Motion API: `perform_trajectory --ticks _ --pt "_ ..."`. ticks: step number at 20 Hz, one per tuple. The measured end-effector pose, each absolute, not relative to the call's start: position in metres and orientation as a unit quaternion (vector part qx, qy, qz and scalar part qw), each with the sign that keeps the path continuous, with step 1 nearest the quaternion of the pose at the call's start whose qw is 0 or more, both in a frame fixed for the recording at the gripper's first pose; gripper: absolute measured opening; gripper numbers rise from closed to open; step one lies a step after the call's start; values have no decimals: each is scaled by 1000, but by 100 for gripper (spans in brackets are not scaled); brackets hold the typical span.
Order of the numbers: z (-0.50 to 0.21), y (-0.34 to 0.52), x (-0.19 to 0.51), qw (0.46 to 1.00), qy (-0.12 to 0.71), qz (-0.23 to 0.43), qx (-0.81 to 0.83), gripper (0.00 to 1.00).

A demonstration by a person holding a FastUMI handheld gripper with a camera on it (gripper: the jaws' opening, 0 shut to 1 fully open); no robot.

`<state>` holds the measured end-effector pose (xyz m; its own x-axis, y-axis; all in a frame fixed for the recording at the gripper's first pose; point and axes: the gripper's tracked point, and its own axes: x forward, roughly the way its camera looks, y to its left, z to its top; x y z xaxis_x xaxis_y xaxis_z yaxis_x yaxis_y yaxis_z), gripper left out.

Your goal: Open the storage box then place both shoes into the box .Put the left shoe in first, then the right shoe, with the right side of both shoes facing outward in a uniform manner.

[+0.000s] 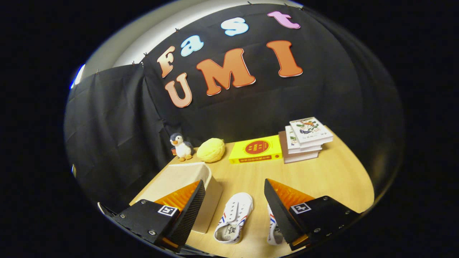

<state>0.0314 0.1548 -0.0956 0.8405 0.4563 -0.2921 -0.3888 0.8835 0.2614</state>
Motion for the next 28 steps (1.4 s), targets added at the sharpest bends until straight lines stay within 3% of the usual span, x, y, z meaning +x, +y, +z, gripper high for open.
perform_trajectory --ticks 8,19,21,28 --pt "-144 233 34 867 292 332 231 98" --pt "-186 297 29 774 390 389 311 97" --pt "-187 301 28 762 399 391 327 94" --pt "-181 302 20 738 416 389 362 68"
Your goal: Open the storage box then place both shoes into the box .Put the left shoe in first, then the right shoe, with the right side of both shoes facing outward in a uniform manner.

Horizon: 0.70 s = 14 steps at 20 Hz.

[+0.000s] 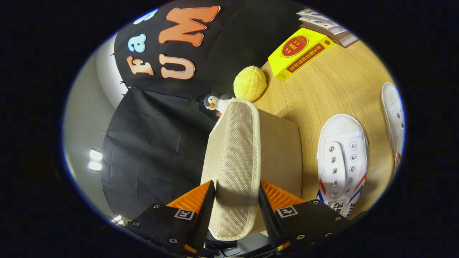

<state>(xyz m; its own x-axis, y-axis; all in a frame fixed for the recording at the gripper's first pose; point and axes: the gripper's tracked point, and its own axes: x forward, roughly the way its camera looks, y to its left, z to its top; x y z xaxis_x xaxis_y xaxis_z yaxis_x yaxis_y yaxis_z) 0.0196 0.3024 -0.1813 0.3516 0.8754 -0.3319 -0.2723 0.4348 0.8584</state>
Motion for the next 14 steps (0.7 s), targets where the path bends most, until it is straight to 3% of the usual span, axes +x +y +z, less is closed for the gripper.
perform_trajectory --ticks 5,8,9,10,14 --pt "-134 295 20 746 374 394 384 47" --pt "-103 297 18 760 347 387 392 13" --pt "-93 301 18 764 340 387 389 9" --pt "-82 307 12 767 334 391 384 4" --pt "-34 346 -2 781 304 415 354 6"
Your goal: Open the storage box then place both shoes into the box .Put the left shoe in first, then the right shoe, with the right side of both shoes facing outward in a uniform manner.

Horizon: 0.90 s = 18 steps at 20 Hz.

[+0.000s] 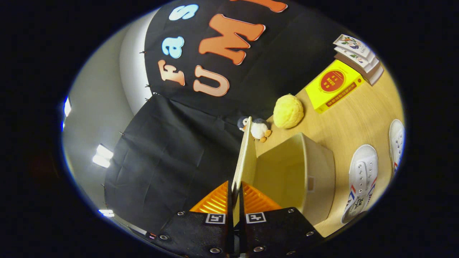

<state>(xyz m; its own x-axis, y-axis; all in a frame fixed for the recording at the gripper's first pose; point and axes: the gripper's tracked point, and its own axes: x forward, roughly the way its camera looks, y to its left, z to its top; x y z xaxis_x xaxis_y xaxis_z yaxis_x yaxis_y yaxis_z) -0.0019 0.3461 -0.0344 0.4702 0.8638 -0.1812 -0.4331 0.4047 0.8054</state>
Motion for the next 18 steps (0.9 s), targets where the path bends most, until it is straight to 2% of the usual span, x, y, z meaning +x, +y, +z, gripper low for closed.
perform_trajectory --ticks 5,8,10,11,13,14,18 --pt "5 425 -22 797 277 450 292 12" --pt "10 480 -37 802 270 470 253 15" --pt "-1 511 -49 805 277 481 208 20" --pt "-13 524 -51 812 281 481 173 28" --pt "-31 537 -53 832 271 472 111 82" --pt "-39 538 -59 835 272 470 96 99" --pt "-55 512 -51 852 272 443 62 98"
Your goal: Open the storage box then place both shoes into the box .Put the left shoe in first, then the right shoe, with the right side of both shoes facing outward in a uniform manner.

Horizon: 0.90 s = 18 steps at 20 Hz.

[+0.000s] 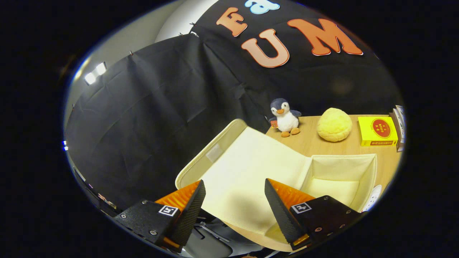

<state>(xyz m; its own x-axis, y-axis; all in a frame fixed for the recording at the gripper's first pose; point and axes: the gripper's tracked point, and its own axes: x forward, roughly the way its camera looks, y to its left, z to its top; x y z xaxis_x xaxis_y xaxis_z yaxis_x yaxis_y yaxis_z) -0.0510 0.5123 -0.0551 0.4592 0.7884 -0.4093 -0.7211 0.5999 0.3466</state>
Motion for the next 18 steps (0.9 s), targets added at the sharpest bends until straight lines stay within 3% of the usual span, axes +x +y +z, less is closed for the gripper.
perform_trajectory --ticks 10,18 --pt "-66 337 3 932 238 269 47 98" --pt "-79 206 13 957 237 156 54 98"
